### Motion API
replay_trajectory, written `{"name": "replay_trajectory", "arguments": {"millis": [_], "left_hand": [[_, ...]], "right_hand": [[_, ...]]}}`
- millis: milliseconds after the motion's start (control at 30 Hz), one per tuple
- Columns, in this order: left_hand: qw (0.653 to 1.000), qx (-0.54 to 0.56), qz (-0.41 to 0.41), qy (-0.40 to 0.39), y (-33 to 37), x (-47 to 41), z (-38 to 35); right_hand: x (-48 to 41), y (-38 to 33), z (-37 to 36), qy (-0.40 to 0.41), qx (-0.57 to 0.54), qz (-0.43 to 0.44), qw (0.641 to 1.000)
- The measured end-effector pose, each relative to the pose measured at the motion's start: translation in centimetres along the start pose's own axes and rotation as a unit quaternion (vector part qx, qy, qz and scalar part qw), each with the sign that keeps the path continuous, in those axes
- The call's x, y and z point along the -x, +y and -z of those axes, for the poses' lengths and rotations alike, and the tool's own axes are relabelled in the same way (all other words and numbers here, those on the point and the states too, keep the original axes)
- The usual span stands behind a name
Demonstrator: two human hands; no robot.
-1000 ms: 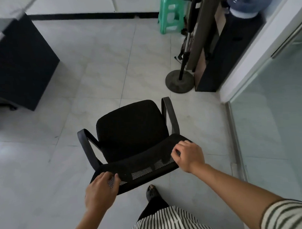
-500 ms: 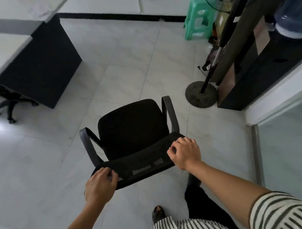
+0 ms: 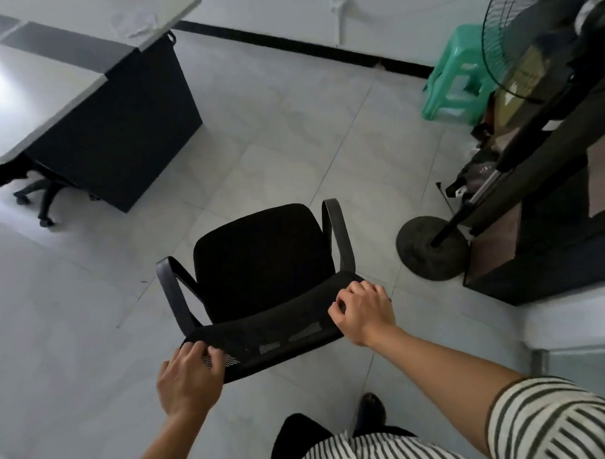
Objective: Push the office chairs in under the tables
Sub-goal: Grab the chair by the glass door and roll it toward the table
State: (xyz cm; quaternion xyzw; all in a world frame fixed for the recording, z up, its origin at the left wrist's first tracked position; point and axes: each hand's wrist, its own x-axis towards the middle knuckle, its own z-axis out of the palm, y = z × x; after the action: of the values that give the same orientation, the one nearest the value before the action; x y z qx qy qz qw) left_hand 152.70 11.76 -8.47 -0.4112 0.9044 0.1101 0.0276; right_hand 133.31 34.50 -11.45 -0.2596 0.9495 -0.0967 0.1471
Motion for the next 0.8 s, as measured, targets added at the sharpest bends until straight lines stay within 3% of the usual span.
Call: {"name": "replay_trajectory", "arguments": {"millis": [267,533,800], "left_hand": [[0.999,0.029,-0.009,0.045,2.9,-11.8,0.5],[0.997,0.063,-0.019,0.030,6.7,-23.2,1.7],[0.998,0.061,-0.004,0.017,10.9,-29.3,0.4]], "right_hand": [[-10.5,-1.0,1.9,0.015,0.010,-0.009,1.000],[-21.5,-1.4,4.9,0.008,0.019,-0.030,0.999],[-32.3,1.2,6.9,0.035,0.037,0.030,0.998]]}}
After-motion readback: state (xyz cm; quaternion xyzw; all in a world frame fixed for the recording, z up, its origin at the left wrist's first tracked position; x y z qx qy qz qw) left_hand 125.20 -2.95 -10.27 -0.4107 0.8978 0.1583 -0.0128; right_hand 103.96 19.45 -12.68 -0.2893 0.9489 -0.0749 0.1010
